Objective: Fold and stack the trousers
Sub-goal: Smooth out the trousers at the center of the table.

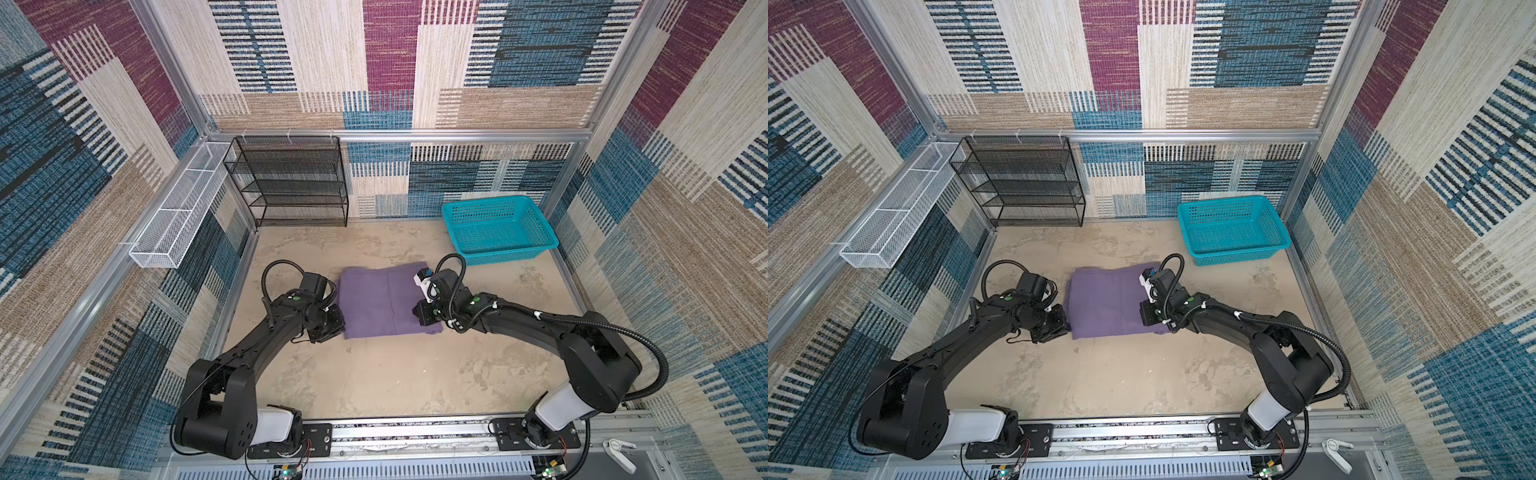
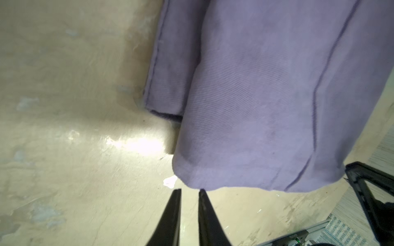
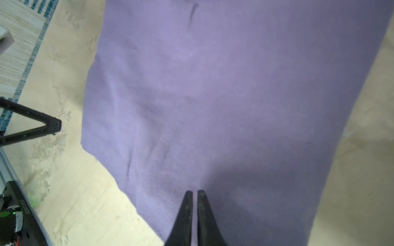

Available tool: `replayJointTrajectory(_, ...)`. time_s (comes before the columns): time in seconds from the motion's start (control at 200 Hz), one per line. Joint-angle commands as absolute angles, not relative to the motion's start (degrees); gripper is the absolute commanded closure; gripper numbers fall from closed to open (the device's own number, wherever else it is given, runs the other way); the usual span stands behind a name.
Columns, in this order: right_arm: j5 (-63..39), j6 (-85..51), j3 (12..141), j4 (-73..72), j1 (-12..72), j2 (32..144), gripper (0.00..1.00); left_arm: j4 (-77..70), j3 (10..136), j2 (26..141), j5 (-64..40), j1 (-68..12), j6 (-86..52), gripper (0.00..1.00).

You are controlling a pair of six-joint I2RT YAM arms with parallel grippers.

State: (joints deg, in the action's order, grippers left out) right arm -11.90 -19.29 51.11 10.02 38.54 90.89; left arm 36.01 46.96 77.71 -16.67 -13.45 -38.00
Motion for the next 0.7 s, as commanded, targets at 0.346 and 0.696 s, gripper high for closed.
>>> replayJointTrajectory(0.346,-17.24,-26.53,40.05,-4.22,37.18,98.24,0.93,30.14,50.68,80.11,-19.61,-17.73,-41.77,0.67)
replayJointTrajectory(0.696,-16.23,-25.27,43.95,0.55,37.15,90.99,0.93,27.38,54.02,90.91,-17.76,-21.76,-42.52,0.81)
